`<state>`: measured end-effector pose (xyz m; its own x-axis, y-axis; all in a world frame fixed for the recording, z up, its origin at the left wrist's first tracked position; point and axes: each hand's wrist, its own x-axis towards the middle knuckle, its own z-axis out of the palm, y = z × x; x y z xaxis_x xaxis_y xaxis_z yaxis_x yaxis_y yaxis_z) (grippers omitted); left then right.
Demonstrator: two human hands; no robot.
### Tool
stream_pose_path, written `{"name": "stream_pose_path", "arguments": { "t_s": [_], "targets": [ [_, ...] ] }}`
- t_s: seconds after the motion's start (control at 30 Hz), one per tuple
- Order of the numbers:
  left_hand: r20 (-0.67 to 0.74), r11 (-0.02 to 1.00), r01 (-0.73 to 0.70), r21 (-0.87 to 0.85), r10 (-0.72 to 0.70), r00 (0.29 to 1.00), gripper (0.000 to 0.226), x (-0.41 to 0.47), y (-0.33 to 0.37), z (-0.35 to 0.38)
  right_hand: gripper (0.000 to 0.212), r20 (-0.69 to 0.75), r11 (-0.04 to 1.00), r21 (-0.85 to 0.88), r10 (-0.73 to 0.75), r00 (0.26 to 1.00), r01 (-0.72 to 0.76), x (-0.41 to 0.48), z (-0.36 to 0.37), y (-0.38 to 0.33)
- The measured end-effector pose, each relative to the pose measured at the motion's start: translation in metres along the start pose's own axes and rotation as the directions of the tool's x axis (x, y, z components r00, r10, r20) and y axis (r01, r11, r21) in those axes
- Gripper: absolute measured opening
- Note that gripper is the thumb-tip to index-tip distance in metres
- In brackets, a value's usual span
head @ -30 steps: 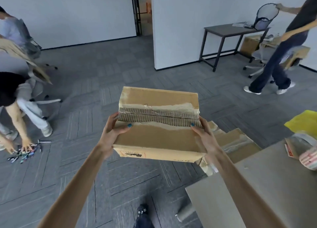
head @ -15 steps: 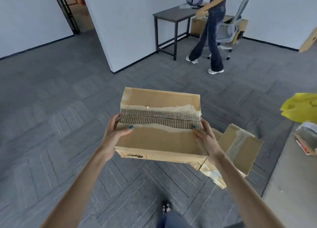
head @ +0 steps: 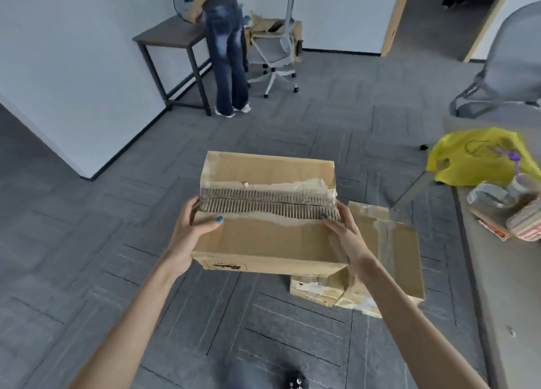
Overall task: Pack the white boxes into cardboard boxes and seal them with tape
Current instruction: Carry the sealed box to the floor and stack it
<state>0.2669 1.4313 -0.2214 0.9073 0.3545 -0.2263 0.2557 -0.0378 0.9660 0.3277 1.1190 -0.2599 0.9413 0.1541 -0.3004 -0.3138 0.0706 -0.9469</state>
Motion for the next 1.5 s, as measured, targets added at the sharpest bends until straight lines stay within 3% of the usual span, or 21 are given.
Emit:
{"name": "stream_pose_path", "arguments": {
  "t_s": [0.17, 0.33, 0.57, 0.77, 1.07, 1.37, 1.5],
  "targets": [
    [0.211, 0.999, 0.013, 0.047, -0.023, 0.977, 0.091, 0.108, 0.012, -0.004, 0.04, -0.184, 0.996, 0.081, -0.015, 0.983, 0.03, 0.038, 0.025, -0.005],
    [0.427, 0.992, -0.039, 0.122, -0.017, 0.904, 0.093, 0.209, 0.031, -0.005, 0.041, -0.374, 0.983, 0.164, -0.014, 0.927, 0.081, 0.066, 0.065, 0.0],
    [0.674, 0.973, -0.146, 0.181, -0.014, 0.739, 0.089, 0.31, 0.049, 0.02, 0.045, -0.627, 0.954, 0.258, 0.047, 0.778, 0.151, 0.092, 0.117, 0.027],
    [0.824, 0.954, -0.183, 0.236, -0.097, 0.558, 0.084, 0.363, 0.051, 0.081, 0.044, -0.773, 0.933, 0.298, 0.113, 0.624, 0.2, 0.108, 0.122, 0.039],
    [0.931, 0.914, -0.303, 0.27, -0.168, 0.324, 0.089, 0.42, 0.038, 0.2, 0.048, -0.884, 0.894, 0.342, 0.201, 0.423, 0.29, 0.15, 0.103, 0.065],
    [0.951, 0.865, -0.395, 0.309, -0.293, 0.103, 0.077, 0.439, 0.0, 0.281, 0.059, -0.916, 0.839, 0.395, 0.331, 0.225, 0.374, 0.167, 0.114, 0.105],
    [0.938, 0.863, -0.388, 0.323, -0.345, 0.013, 0.076, 0.445, -0.027, 0.306, 0.047, -0.918, 0.836, 0.396, 0.368, 0.145, 0.38, 0.177, 0.12, 0.127]
  ]
}}
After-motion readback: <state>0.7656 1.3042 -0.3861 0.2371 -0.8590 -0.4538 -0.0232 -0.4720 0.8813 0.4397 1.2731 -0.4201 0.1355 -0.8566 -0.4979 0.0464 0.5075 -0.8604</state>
